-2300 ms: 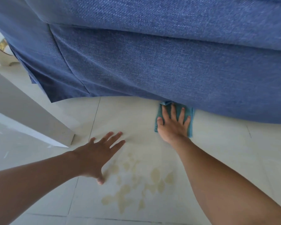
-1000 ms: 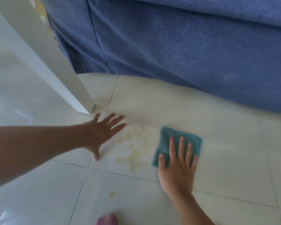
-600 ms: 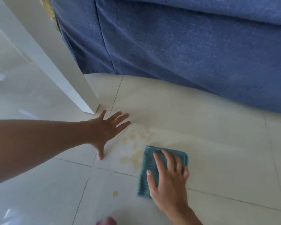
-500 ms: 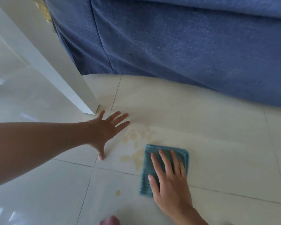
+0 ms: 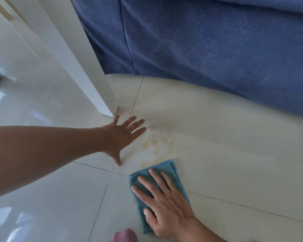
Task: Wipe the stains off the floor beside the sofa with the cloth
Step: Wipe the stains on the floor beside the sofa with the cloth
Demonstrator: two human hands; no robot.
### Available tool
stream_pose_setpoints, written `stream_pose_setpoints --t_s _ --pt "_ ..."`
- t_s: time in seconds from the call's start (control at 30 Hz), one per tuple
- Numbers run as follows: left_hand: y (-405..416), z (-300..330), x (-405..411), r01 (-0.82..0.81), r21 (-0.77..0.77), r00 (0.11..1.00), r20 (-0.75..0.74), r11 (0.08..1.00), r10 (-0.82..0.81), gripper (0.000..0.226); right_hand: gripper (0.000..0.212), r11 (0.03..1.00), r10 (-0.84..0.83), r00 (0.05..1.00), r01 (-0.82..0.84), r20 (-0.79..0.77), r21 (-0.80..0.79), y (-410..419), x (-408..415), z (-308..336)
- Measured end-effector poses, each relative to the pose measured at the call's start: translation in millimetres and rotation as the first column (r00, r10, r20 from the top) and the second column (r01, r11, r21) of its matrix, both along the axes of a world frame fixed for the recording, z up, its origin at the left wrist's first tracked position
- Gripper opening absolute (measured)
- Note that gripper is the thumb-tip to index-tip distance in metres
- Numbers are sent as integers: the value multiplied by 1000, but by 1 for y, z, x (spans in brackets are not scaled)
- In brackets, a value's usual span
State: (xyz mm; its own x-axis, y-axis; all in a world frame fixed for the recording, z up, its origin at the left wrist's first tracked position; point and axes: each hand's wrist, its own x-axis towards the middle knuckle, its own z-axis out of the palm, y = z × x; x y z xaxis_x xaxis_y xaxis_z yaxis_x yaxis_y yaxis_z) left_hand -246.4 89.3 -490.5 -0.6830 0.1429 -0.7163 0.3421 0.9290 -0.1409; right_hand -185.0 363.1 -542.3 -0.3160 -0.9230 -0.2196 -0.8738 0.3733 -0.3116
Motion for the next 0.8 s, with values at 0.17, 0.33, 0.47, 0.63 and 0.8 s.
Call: stream_pose_setpoints --t_s 0.17,0.33,0.47,0.63,0.8 --pt "-11 1 9 -3 1 999 32 1000 3 153 65 980 196 980 -195 23 -24 -24 3 1" --pt "-14 -1 14 27 -9 999 34 1000 -27 153 58 970 244 970 -244 7 15 31 -20 0" --pt "-10 -1 3 -12 4 1000 17 1000 12 156 65 999 -27 999 28 -41 24 7 -30 -1" --pt "-6 0 -8 -104 96 995 4 990 104 151 65 958 -287 958 287 2 -8 -23 9 -4" --pt "-7 -3 -11 -140 161 990 5 977 141 145 82 924 -381 924 379 -29 -59 43 1 -10"
